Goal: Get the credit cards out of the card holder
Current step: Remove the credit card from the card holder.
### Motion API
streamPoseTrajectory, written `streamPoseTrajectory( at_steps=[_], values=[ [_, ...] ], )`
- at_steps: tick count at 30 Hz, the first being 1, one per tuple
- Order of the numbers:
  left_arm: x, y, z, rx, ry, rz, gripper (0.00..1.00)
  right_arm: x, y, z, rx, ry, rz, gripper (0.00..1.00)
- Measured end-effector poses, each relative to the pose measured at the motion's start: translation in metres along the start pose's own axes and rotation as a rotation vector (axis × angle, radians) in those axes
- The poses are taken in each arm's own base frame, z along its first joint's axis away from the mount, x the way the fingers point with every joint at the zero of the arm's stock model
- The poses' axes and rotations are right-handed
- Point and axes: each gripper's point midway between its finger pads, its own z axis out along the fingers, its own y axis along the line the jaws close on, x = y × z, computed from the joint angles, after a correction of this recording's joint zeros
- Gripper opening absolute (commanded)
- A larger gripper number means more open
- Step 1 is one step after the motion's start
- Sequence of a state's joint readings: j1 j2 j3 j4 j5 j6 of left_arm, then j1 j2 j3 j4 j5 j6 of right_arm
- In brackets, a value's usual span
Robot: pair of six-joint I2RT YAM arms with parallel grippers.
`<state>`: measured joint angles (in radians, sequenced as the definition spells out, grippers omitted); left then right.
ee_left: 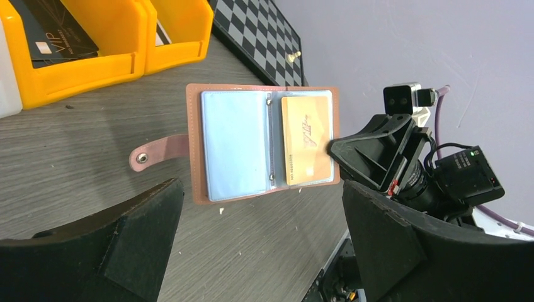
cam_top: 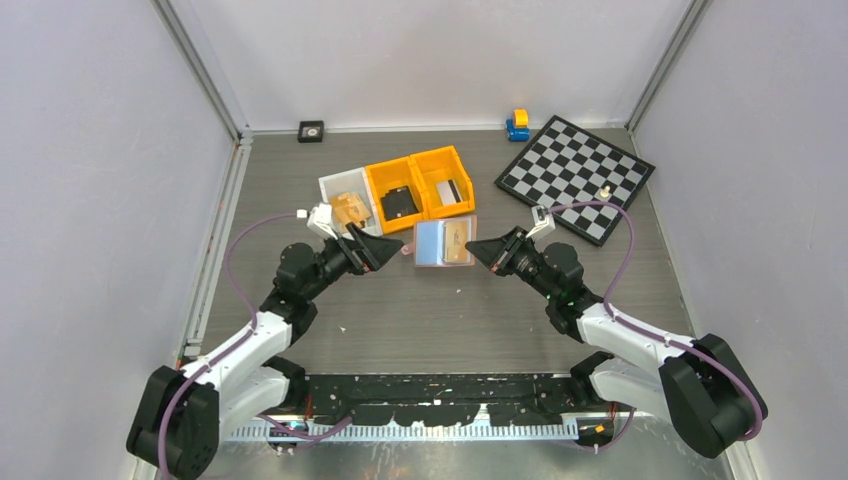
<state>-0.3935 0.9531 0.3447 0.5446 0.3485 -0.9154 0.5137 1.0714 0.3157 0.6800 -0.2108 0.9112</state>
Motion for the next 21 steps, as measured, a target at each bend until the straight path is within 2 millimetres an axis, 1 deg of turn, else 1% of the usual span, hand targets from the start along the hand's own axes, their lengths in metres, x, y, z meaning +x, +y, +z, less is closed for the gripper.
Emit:
streamPoseTrajectory(
  at_steps=[6,11,16,19,21],
  values=[
    [0.010,-0.004,0.002,0.055,0.043,0.011,1.00,0.000,0.000,0.000,0.000,0.000,0.000,0.00],
    [0.021,-0.019,0.002,0.146,0.110,0.032,1.00,0.000,0.000,0.000,0.000,0.000,0.000,0.01],
    [0.025,-0.033,-0.002,0.196,0.115,0.096,1.00,0.000,0.000,0.000,0.001,0.001,0.001,0.01],
    [0.028,-0.039,-0.004,0.201,0.118,0.164,1.00,0.000,0.000,0.000,0.001,0.001,0.001,0.00],
    [0.030,-0.048,-0.004,0.210,0.122,0.228,1.00,0.000,0.000,0.000,0.001,0.001,0.002,0.00]
  ],
)
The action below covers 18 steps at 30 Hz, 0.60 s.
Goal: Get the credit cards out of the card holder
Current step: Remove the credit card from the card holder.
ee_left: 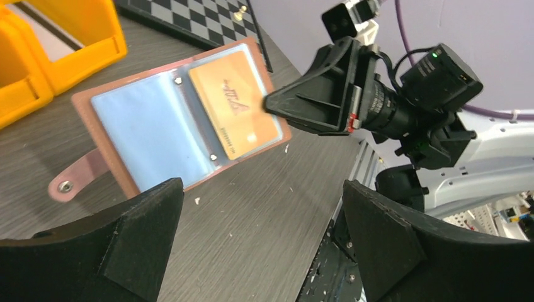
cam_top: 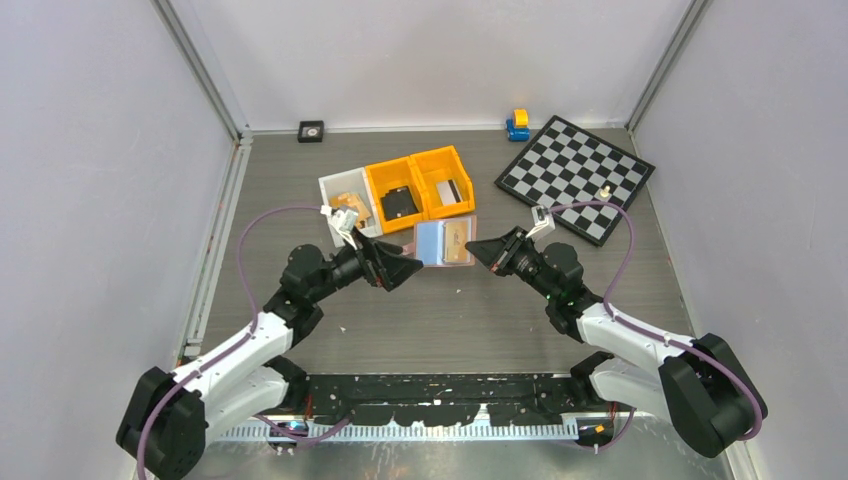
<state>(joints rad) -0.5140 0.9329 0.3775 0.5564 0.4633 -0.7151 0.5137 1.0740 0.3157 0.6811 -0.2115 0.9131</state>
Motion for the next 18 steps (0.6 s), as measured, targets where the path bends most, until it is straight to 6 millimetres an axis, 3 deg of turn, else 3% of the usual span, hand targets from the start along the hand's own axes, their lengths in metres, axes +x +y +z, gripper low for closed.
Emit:
streamPoseTrajectory(
  at_steps=[4,9,13,18],
  values=[
    [-0.004,-0.009,0.002,0.003,-0.023,0.056,1.00,0.000,0.000,0.000,-0.002,0.002,0.001,0.01],
    [-0.017,0.001,-0.004,-0.081,-0.093,0.042,1.00,0.001,0.001,0.000,-0.007,0.004,0.001,0.00],
    [-0.015,0.009,-0.002,-0.114,-0.095,-0.006,1.00,0.001,0.002,0.000,-0.010,0.005,0.001,0.00],
    [0.007,0.016,0.012,-0.104,0.002,-0.077,0.73,0.003,0.000,0.001,-0.007,0.014,0.007,0.00]
  ],
)
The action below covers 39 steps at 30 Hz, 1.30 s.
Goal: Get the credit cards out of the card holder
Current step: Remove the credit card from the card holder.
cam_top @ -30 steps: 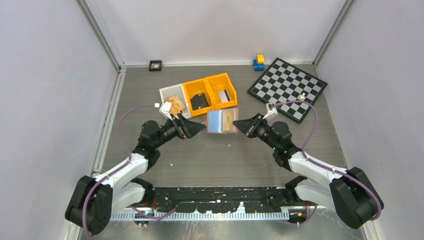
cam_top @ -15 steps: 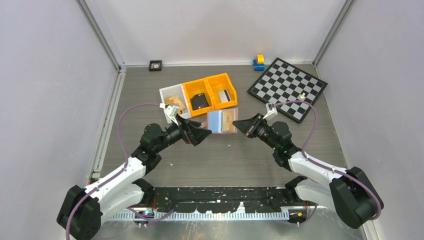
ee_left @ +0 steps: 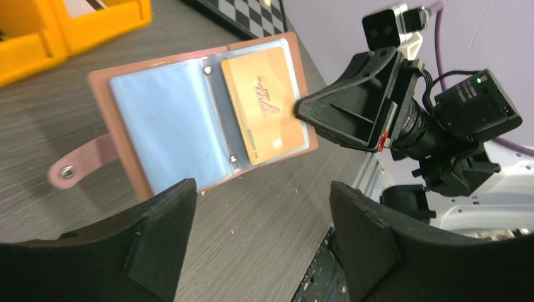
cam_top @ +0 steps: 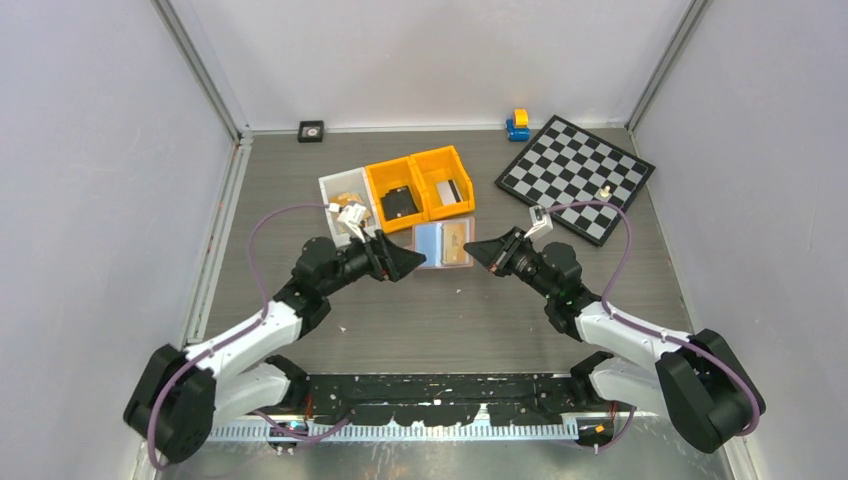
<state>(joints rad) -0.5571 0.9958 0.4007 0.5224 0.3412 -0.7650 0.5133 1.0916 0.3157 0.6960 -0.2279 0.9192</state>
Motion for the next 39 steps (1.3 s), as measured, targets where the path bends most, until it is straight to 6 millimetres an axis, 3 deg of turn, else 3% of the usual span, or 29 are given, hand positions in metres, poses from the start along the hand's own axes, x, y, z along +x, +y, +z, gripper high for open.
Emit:
streamPoseTrajectory(
  at_steps=[5,19,27,39],
  values=[
    [0.016,-0.011,0.021,0.068,0.123,-0.038,0.71,0.004,-0.001,0.001,-0.002,0.015,0.006,0.01],
    [0.030,-0.013,0.023,0.088,0.178,-0.071,0.73,0.007,0.005,0.003,-0.042,0.035,0.019,0.01],
    [0.031,-0.011,0.030,0.095,0.175,-0.099,0.48,0.009,0.010,0.005,-0.076,0.050,0.023,0.00],
    [0.034,-0.008,0.035,0.097,0.178,-0.148,0.45,0.016,0.018,0.008,-0.135,0.083,0.051,0.01]
  ],
)
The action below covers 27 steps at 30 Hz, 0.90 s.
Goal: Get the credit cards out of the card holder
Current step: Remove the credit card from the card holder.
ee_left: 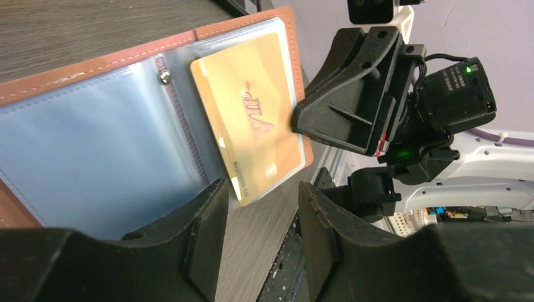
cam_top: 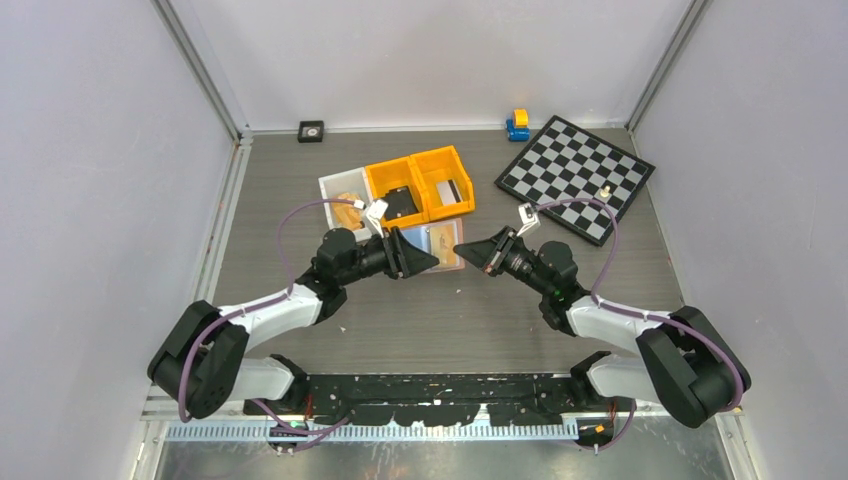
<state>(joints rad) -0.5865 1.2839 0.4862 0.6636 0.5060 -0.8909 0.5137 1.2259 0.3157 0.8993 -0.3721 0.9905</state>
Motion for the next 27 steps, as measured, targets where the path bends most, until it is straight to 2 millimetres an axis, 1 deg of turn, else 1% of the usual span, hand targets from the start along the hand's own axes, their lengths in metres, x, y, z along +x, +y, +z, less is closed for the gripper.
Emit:
streamPoseTrajectory(
  at_steps=[6,11,15,24,25,27],
  values=[
    [-0.007,0.004,0.001,-0.008,-0.024,-0.031,0.37,-0.002,0.007,0.000,-0.030,-0.003,0.004,0.00],
    [-0.006,0.008,0.005,0.009,-0.015,-0.076,0.28,-0.001,0.006,0.002,-0.038,0.000,0.013,0.00],
    [-0.009,0.008,0.004,0.029,-0.019,-0.113,0.25,-0.001,0.006,0.003,-0.040,-0.002,0.021,0.00],
    [-0.020,-0.006,-0.004,0.118,-0.053,-0.137,0.24,-0.005,0.011,0.004,-0.064,-0.016,0.016,0.01],
    [-0.022,-0.008,-0.005,0.131,-0.058,-0.139,0.23,-0.005,0.012,0.005,-0.067,-0.017,0.018,0.00],
    [-0.024,-0.013,-0.007,0.154,-0.066,-0.137,0.17,-0.006,0.013,0.006,-0.073,-0.020,0.019,0.00]
  ],
)
